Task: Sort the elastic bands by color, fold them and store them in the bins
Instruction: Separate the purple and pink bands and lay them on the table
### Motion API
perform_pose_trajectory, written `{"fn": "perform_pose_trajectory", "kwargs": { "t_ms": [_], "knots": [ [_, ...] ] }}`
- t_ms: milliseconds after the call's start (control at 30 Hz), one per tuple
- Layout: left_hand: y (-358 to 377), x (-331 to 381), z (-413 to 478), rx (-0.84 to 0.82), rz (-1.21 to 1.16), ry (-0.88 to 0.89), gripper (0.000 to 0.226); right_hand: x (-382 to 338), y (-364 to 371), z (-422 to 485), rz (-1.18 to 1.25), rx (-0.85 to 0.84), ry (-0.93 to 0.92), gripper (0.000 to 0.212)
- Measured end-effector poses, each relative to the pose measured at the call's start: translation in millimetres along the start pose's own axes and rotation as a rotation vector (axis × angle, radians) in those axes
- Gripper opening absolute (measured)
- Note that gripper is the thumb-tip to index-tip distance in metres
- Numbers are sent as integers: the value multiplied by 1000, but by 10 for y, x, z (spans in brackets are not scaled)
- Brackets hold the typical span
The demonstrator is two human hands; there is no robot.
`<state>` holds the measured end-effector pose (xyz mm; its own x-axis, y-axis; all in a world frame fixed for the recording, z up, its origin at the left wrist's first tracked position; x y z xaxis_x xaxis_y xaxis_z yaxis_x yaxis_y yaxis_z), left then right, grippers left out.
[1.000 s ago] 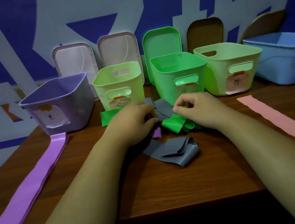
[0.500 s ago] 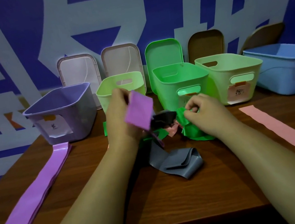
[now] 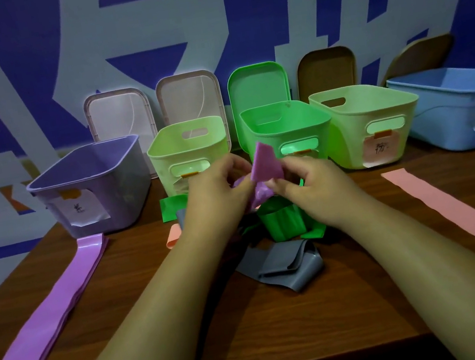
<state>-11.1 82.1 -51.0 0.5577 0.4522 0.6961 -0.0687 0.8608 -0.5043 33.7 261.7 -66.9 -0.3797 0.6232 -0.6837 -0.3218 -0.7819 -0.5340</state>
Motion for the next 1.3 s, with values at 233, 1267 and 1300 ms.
{"fn": "perform_pose_trajectory", "kwargs": {
  "t_ms": [233, 1267, 1300],
  "knots": [
    [11, 8, 1, -18, 116, 87, 7, 62, 66, -18, 183, -51, 145, 10],
    [-18, 51, -33, -105, 202, 175, 18, 77, 93, -38, 308, -131, 232, 14],
    [-18, 47, -29, -97, 224, 185, 17, 87, 97, -39, 315, -135, 235, 13]
  ]
}}
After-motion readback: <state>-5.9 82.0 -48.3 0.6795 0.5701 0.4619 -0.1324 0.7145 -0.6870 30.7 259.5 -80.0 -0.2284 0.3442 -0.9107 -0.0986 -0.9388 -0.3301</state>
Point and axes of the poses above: each hand's wrist, its own z-axis towards the middle knuckle, its own y-axis out of the palm, x = y × z, the point moved 5 cm from there along z, towards the middle knuckle, and after that the axes turned 1 degree about -y, right-handed, at the moved point
